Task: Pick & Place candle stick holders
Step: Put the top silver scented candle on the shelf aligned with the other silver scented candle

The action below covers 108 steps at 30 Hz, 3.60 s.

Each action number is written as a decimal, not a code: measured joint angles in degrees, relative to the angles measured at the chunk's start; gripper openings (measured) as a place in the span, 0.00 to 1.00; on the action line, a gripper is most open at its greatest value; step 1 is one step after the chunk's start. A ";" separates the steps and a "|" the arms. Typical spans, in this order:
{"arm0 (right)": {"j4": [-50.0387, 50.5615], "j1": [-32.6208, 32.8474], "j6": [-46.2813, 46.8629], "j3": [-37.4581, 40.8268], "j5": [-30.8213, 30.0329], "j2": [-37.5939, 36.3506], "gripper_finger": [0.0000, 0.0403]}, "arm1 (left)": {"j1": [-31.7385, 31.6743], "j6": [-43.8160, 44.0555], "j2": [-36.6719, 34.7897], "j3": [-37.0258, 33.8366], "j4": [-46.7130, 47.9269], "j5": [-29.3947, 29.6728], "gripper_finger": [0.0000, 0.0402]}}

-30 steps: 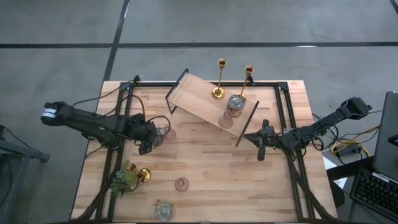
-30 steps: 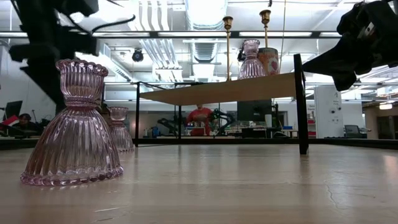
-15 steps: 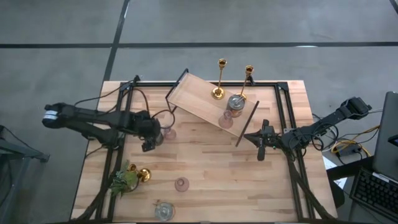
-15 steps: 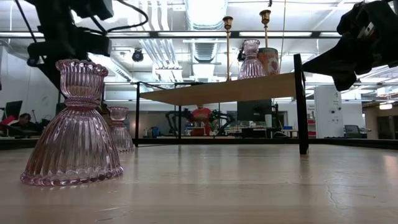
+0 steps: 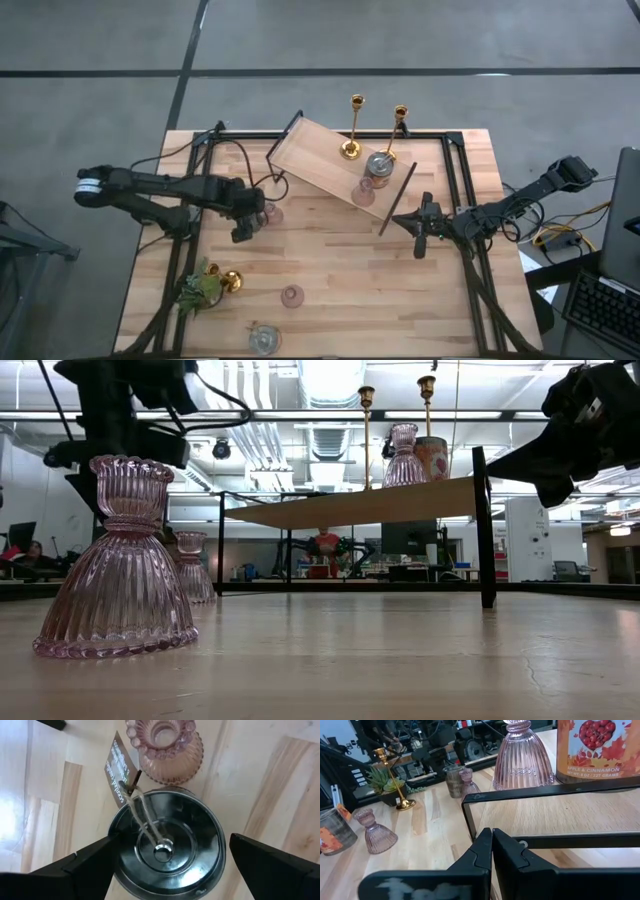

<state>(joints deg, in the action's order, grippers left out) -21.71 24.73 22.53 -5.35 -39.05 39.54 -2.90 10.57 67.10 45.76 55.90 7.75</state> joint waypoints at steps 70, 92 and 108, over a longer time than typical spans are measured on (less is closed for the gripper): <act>-0.11 -0.02 1.52 0.99 -0.04 0.02 0.02 | -9.79 -6.03 -2.74 1.55 2.19 -10.70 0.94; -0.09 -0.02 1.52 1.04 -0.07 0.02 0.02 | -9.50 -2.94 -2.89 1.77 1.51 -15.59 0.94; 0.41 -0.15 -1.94 1.08 -0.07 -0.01 0.02 | -9.40 1.61 -2.91 1.77 2.00 -15.85 0.94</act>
<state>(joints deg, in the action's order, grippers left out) -21.31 24.58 20.59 -4.27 -39.11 39.53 -12.29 12.18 64.18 47.53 57.90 -8.10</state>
